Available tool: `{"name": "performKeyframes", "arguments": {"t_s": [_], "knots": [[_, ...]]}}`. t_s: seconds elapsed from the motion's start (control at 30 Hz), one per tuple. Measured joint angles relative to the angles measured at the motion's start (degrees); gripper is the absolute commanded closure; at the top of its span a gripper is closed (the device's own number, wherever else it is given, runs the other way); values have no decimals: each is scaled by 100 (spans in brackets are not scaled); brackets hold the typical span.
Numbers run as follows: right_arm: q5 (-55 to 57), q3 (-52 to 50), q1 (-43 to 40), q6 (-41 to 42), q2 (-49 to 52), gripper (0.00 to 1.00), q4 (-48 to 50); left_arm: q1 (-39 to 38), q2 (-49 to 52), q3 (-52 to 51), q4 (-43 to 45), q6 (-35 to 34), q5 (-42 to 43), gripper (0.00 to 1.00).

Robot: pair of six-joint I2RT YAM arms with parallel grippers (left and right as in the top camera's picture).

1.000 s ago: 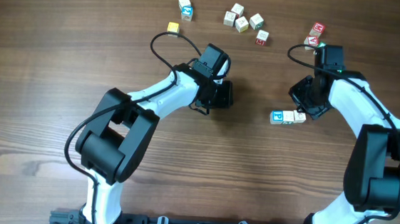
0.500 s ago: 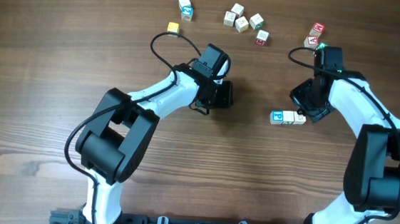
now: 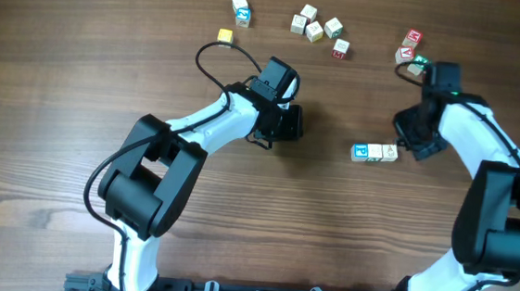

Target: Form a horizontal line

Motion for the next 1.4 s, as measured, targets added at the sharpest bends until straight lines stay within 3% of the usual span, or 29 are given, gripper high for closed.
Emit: {"name": "performKeyframes", "arguments": {"t_s": [0.1, 0.23, 0.5, 0.83, 1.4], "knots": [[-24, 4, -389, -136, 9, 96, -529, 0, 0, 0, 20, -22, 83, 96], [-293, 4, -426, -800, 24, 96, -664, -24, 0, 0, 273, -28, 553, 96], [-544, 4, -426, -1316, 24, 96, -745, -431, 74, 0, 522, -166, 682, 96], [-691, 4, -426, -1394, 26, 96, -758, -833, 319, 0, 1248, -514, 682, 96], [-1080, 4, -426, -1416, 31, 96, -721, -1003, 319, 0, 1593, -568, 610, 94]]}}
